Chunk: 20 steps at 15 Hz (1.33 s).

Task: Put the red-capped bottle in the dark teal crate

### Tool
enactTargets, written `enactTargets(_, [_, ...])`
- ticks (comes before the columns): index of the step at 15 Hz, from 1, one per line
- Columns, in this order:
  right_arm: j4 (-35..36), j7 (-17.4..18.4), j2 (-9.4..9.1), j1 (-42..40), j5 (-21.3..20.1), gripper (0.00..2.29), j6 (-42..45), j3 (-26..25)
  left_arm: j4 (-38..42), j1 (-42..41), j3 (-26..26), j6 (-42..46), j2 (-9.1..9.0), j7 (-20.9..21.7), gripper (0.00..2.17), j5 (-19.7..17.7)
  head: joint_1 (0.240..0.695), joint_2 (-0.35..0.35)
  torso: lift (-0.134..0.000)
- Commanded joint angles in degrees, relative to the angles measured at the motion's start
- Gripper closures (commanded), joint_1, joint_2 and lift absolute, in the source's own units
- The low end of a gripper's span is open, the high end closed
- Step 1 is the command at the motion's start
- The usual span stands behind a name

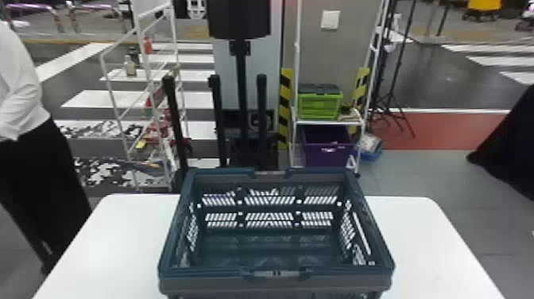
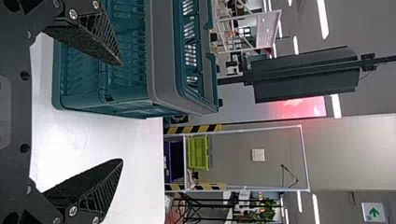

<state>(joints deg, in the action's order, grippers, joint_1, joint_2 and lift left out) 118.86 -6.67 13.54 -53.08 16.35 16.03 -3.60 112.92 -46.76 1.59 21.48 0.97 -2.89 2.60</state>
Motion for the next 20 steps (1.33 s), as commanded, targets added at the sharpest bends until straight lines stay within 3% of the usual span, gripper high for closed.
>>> enactTargets(1, [-0.03, -0.01, 0.0, 0.0, 0.0, 0.15, 0.0, 0.0, -0.07, 0.0, -0.01, 0.0, 0.0, -0.01, 1.97, -0.05, 0.499, 0.0, 0.0])
enactTargets(11, [-0.21, -0.01, 0.09, 0.09, 0.26, 0.15, 0.0, 0.09, 1.78, 0.17, 0.34, -2.64, 0.17, -0.01, 1.97, 0.22, 0.499, 0.0, 0.0])
enactTargets(14, [-0.21, -0.01, 0.17, 0.0, 0.26, 0.15, 0.0, 0.09, 9.87, 2.2, 2.71, -14.24, 1.4, 0.16, 1.97, 0.3, 0.499, 0.0, 0.0])
enactTargets(19, [-0.21, -0.01, -0.18, -0.35, 0.44, 0.15, 0.0, 0.0, 25.07, 13.27, 8.78, -45.88, 1.58, 4.21, 1.97, 0.22, 0.499, 0.0, 0.0])
enactTargets(20, [-0.12, -0.01, -0.18, -0.35, 0.35, 0.15, 0.0, 0.0, 27.36, 16.61, 9.39, -53.09, 2.37, 5.09, 1.97, 0.48, 0.499, 0.0, 0.0])
